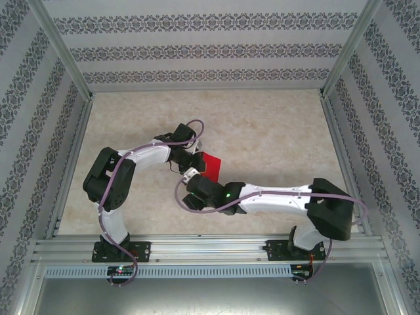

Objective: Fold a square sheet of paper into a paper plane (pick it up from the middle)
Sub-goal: Fold the triangle a second time at the center of the table.

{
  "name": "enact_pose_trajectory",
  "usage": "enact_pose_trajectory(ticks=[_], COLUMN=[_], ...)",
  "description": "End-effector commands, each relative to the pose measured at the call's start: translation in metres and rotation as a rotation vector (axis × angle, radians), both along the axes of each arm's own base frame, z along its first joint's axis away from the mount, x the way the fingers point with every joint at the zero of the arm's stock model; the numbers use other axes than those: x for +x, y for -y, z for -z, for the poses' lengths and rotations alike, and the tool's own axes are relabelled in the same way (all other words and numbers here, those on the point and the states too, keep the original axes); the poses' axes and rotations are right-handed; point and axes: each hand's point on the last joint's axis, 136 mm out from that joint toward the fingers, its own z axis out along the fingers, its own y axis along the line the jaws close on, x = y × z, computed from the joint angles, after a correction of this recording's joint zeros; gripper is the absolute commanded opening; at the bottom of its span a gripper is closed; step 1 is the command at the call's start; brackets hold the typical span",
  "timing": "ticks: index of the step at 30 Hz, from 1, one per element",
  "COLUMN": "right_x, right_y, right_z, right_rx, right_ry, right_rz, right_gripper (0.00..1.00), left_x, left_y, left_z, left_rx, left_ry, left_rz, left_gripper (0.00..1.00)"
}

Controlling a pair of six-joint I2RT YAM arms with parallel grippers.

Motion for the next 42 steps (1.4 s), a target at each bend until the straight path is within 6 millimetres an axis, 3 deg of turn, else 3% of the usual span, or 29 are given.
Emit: enact_pose_trajectory(ticks=[1,13,21,32,36,38,42], right_x=[0.009,0.01,0.013,0.011,0.01,0.008,0.005], right_y=[0.008,0.007,0.012,0.016,0.015,0.014,0.009], right_z=[0.005,0.035,0.029,0.022,0.021,0.022,0.018], right_rx=[-0.132,-0.201,-0.173,-0.103,-0.06,-0.018,0.13], right_ry=[0.09,0.038,0.025,-0.012,-0.041,-0.077,-0.163], right_rz=[0.053,0.109,0.125,0.11,0.104,0.09,0.067], right_gripper=[0.66,0.57,0.28,0.02,0.0,0.0,0.0], left_x=[-0.006,-0.009,-0.009,-0.008,-0.007,-0.006,-0.003], left_y=[-0.005,-0.006,-0.007,-0.007,-0.011,-0.015,-0.04], left_z=[-0.001,0.0,-0.001,-0.002,-0.005,-0.007,-0.013], left_rx=[0.001,0.002,0.004,0.009,0.023,0.049,0.154], left_ry=[-0.033,-0.032,-0.032,-0.029,-0.022,-0.013,0.036], left_rz=[-0.012,-0.015,-0.016,-0.018,-0.032,-0.052,-0.15], left_gripper=[0.05,0.05,0.05,0.07,0.13,0.23,0.35])
